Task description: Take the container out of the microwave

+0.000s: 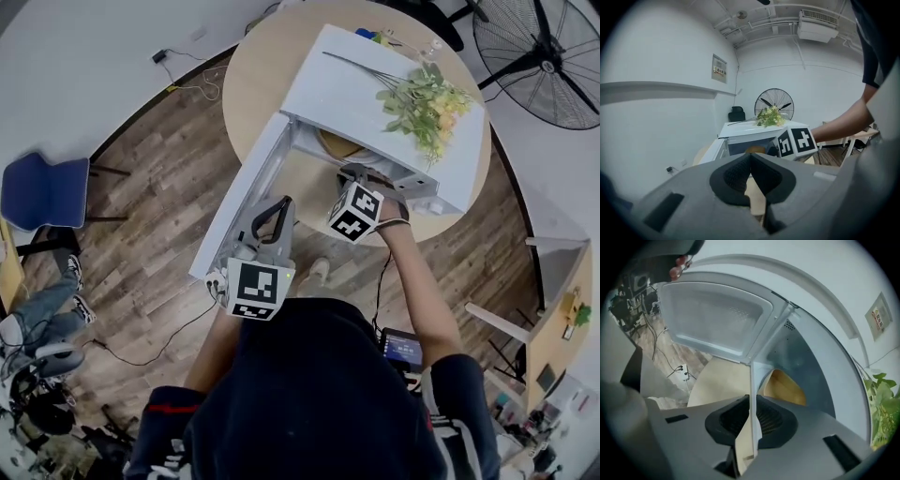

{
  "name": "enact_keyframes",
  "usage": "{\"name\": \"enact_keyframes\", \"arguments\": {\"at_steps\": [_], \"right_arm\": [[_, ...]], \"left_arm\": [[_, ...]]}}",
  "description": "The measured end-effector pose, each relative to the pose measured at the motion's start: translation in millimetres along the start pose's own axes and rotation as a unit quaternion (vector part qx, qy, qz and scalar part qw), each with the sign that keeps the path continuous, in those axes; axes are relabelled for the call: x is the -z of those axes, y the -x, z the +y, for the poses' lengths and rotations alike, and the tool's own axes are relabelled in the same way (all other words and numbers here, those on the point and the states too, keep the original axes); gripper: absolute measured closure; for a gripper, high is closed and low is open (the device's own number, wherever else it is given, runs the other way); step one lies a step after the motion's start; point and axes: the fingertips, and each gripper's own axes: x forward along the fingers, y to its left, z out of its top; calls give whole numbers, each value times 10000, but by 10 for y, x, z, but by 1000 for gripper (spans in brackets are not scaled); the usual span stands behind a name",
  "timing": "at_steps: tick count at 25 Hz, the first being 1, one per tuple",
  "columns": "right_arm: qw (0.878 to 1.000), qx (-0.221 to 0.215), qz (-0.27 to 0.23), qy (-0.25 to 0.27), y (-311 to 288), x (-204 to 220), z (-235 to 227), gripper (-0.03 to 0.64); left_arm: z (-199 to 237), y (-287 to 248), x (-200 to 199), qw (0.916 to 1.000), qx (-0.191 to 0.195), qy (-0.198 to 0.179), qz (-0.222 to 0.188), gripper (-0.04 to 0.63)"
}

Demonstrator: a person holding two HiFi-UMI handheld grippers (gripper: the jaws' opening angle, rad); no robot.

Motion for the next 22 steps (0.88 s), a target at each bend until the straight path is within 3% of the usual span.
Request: {"name": "enact_keyframes", "arguments": {"at_steps": [2, 5, 10, 16, 22], "right_arm": [[9999, 94, 15, -97, -87, -44, -96, 600], [9998, 149, 46, -137, -215, -97, -189, 514], [9997, 139, 176, -31, -431, -105, -239, 466], [9986, 299, 441, 9, -599, -59, -294, 475], [9982, 411, 436, 71, -597, -70, -276, 561]], "left_arm": [[31, 12, 48, 10000, -31, 53, 34, 581], [62, 24, 80, 9999, -84, 107, 47, 581], [76, 11, 141, 9997, -114, 189, 114, 581], [154, 26, 161, 9995, -201, 224, 130, 581], [205, 59, 147, 9995, -245, 196, 107, 581]]}}
